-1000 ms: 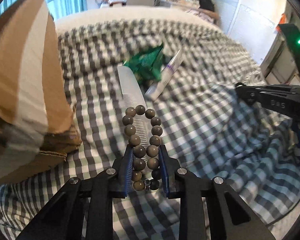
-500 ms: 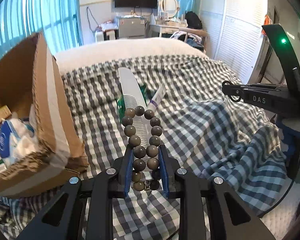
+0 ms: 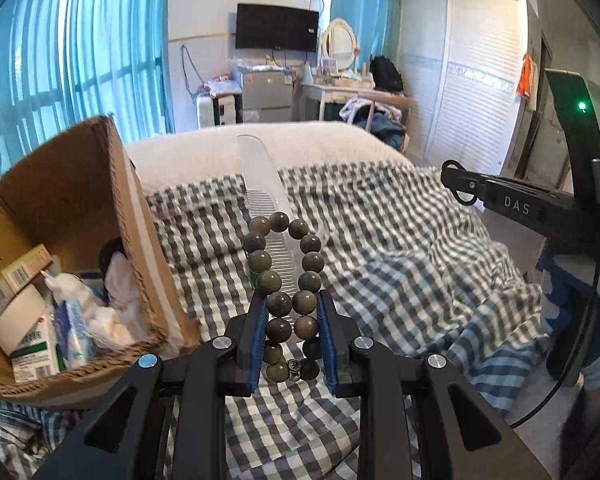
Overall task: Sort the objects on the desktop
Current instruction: 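Lift and carry the bracelet and comb with the left gripper over the box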
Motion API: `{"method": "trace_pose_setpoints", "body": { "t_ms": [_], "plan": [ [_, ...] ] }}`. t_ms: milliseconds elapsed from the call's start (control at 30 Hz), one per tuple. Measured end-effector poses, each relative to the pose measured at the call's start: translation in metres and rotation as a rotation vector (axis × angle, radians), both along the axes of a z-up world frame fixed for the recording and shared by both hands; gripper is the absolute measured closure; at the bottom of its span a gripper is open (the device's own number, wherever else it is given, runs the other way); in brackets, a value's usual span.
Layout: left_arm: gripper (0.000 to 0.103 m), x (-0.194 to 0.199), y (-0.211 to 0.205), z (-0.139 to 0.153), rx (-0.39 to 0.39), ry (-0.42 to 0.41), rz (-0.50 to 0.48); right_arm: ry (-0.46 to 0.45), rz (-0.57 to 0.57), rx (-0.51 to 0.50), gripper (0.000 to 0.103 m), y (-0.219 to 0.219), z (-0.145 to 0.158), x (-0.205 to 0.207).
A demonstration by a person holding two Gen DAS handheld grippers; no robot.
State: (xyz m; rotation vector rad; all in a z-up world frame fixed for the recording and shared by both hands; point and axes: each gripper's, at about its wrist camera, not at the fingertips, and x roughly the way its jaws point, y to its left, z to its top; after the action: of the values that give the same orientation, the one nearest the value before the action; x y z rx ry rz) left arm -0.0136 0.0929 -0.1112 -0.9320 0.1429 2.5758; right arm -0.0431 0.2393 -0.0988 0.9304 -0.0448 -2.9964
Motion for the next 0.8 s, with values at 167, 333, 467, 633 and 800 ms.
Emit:
{"method": "trace_pose_setpoints", "body": {
  "t_ms": [167,333,467,633,800],
  "plan": [
    [0.079,0.007,-0.009,0.019,0.012,0.051,0.009,0.092,-0.011,-0.008,0.099,-0.005,0.029,0.011],
    [0.079,0.015,-0.019,0.039,0.038,0.101,0.019,0.167,-0.011,-0.016,0.099,-0.012,0.055,0.022],
    [0.079,0.02,-0.024,0.053,0.054,0.136,0.032,0.211,-0.004,-0.019,0.099,-0.021,0.074,0.028],
    [0.079,0.03,-0.036,0.075,0.07,0.2,0.061,0.268,0.006,-0.022,0.099,-0.033,0.094,0.037],
    [0.079,0.035,-0.046,0.091,0.089,0.246,0.087,0.331,0.016,-0.026,0.099,-0.045,0.111,0.047]
  ]
}}
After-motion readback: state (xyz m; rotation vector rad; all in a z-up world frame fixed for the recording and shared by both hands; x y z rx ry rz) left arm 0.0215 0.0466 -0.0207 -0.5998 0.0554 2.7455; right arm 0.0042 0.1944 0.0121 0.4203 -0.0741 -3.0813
